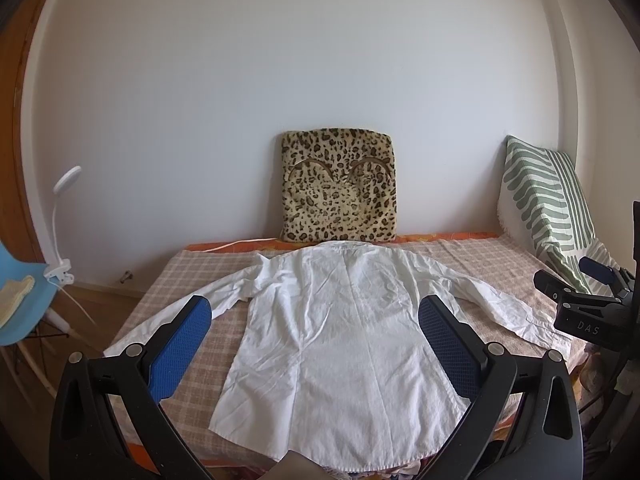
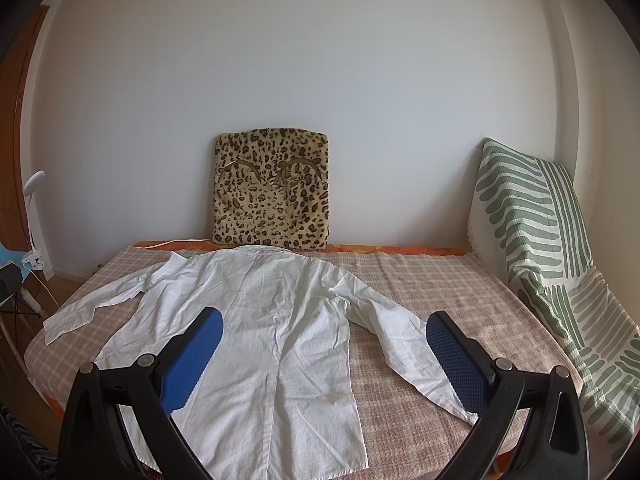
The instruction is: Fold small clothes
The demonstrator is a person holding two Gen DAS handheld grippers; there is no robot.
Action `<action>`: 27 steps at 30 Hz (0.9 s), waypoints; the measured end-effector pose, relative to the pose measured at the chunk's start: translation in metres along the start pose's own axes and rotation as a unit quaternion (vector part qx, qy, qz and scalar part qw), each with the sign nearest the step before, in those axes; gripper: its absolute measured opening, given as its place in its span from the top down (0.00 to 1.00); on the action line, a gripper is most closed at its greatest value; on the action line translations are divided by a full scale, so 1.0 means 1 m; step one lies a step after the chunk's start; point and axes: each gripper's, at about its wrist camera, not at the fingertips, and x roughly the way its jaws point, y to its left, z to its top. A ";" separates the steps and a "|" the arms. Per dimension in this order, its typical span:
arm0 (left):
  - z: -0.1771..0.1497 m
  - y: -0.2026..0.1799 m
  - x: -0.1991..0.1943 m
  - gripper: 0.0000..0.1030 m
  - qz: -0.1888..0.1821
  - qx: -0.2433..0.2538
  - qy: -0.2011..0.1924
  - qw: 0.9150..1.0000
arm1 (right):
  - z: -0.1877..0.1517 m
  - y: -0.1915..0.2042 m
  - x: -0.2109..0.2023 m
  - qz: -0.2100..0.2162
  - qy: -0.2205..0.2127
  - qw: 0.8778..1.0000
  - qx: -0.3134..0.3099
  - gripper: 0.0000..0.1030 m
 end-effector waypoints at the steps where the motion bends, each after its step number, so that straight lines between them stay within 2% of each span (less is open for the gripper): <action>1: 0.000 0.000 0.000 0.00 0.000 0.000 0.000 1.000 | 0.000 0.000 0.000 0.000 0.000 1.000 0.000 0.00; 27: -0.007 0.006 0.004 0.00 0.002 0.000 -0.003 1.000 | 0.004 0.001 0.001 0.000 -0.002 1.000 0.000 0.00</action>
